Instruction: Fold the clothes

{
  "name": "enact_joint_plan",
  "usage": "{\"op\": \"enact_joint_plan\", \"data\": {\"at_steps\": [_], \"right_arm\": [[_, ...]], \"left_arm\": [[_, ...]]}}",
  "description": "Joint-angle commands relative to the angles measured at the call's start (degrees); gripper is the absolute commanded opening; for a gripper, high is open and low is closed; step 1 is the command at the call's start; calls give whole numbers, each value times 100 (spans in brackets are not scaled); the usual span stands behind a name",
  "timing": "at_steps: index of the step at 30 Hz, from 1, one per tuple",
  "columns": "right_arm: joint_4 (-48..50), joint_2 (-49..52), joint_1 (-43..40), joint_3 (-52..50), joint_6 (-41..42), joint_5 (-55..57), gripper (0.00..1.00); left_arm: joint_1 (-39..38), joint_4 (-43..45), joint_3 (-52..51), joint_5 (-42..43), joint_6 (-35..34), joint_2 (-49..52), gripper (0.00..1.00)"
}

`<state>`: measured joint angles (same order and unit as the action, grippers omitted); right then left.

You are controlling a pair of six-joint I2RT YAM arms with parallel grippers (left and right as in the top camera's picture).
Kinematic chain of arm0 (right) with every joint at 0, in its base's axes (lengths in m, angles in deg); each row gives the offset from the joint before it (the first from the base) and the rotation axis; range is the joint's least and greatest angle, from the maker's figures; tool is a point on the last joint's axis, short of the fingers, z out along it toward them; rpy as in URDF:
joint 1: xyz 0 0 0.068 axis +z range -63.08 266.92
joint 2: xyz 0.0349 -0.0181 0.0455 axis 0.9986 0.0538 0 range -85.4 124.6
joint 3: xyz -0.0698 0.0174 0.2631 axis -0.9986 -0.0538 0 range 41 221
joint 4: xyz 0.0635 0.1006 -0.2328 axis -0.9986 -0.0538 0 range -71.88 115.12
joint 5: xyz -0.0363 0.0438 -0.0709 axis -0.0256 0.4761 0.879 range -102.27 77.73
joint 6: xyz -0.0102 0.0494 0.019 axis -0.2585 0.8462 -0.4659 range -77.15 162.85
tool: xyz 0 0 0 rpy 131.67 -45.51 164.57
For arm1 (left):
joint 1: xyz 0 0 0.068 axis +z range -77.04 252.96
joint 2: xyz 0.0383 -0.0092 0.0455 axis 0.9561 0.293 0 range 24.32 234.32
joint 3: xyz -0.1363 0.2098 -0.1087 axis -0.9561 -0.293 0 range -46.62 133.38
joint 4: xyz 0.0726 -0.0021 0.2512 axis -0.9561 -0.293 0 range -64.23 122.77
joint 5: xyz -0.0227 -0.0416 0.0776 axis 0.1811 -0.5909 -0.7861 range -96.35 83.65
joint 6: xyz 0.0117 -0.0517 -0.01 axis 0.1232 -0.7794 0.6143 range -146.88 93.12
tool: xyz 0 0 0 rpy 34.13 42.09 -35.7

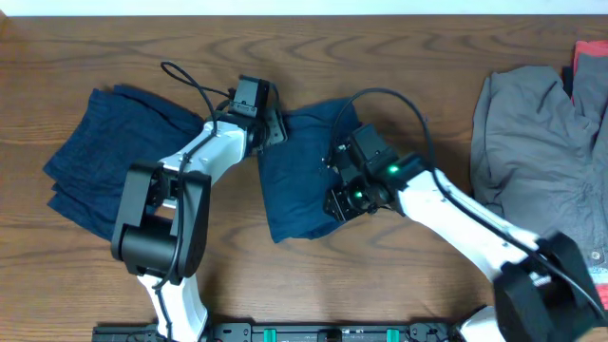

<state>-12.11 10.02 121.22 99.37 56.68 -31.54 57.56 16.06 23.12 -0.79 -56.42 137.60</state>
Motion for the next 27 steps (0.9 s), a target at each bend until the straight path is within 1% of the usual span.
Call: {"op": "enact_joint_plan", "data": {"at_steps": [1, 4, 8, 10, 12, 13, 15, 17, 21, 22, 23, 24, 25, 27], "right_arm": [[26, 409, -15, -127, 249, 516, 38], [90, 726, -107, -127, 247, 1121, 38], [570, 973, -413, -127, 249, 2127, 38], [944, 968, -610, -125, 247, 2632, 42], [1429, 942, -809, -87, 238, 2981, 49], [1644, 931, -907, -44, 162, 2999, 50], [1843, 916, -1054, 90, 24, 2826, 50], [1834, 905, -1126, 219, 24, 2616, 50], [1698, 905, -1139, 278, 22, 2459, 52], [1635, 905, -1134, 278, 24, 2459, 53], [1561, 905, -1134, 278, 26, 2459, 54], [1502, 905, -1137, 278, 26, 2459, 55], [1451, 905, -1137, 278, 26, 2459, 55], [1355, 905, -1137, 278, 28, 2459, 55]], "left_arm": [[55, -566, 57, -87, 103, 131, 65], [55, -1388, 57, 15, 101, 131, 63], [52, -2671, 57, 802, 101, 131, 54], [44, -3244, 57, 1156, 101, 131, 47], [15, -3775, 57, 1528, 101, 131, 43], [4, -3993, 59, 1703, 103, 127, 41], [7, -4310, 59, 1851, 114, 68, 41], [26, -4454, 59, 1843, 256, -105, 41], [127, -4341, 76, 1784, 278, -809, 42], [160, -4197, 76, 1707, 278, -1034, 45], [192, -4013, 76, 1572, 278, -1259, 54], [214, -3834, 76, 1403, 278, -1438, 83], [223, -3654, 74, 1196, 280, -1602, 98], [221, -3298, 74, 708, 278, -1862, 98]]}}
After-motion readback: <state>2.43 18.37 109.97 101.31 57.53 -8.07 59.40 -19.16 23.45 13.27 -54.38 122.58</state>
